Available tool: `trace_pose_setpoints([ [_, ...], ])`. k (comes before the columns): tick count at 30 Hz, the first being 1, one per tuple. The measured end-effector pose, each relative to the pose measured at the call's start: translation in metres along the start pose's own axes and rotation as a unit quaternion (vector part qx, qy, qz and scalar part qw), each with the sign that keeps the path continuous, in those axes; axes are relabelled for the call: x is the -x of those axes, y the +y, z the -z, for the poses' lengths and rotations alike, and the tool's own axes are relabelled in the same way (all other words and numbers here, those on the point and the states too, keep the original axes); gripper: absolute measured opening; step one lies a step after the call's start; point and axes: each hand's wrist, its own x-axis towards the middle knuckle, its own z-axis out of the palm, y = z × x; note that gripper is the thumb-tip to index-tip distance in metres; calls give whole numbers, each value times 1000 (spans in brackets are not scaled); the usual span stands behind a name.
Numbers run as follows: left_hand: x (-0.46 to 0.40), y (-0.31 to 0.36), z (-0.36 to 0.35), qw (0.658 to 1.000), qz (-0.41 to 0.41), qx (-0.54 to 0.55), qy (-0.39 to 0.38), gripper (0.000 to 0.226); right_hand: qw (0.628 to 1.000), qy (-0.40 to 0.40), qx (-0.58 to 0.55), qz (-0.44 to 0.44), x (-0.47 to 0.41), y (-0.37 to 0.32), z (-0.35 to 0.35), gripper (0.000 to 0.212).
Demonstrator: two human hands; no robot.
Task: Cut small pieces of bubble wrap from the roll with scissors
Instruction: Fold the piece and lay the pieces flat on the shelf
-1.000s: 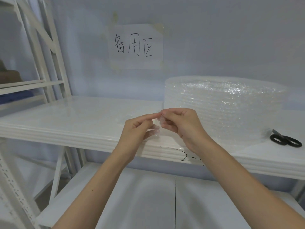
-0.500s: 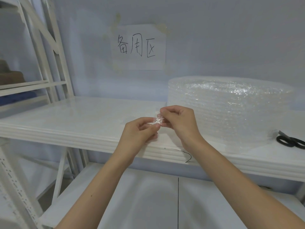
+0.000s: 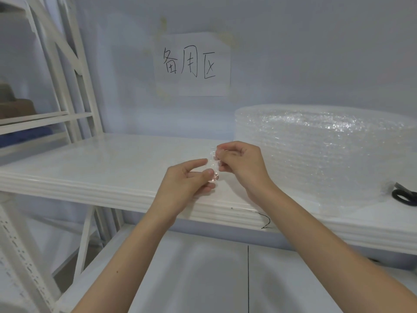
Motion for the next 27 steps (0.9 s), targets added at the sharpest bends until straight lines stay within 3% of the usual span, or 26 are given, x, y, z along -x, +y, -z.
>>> trace_pose_setpoints([
  [6,-22,6,40,996,-35,-23,76,19,998,-12,55,-29,-20,13,-4,10],
  [15,-79,0,84,983,-83,-155,61,32,991,-10,103,-83,-30,33,-8,11],
  [27,-87,-12,94,990,-68,-105,63,14,972,-10,218,-81,-59,45,-25,17],
])
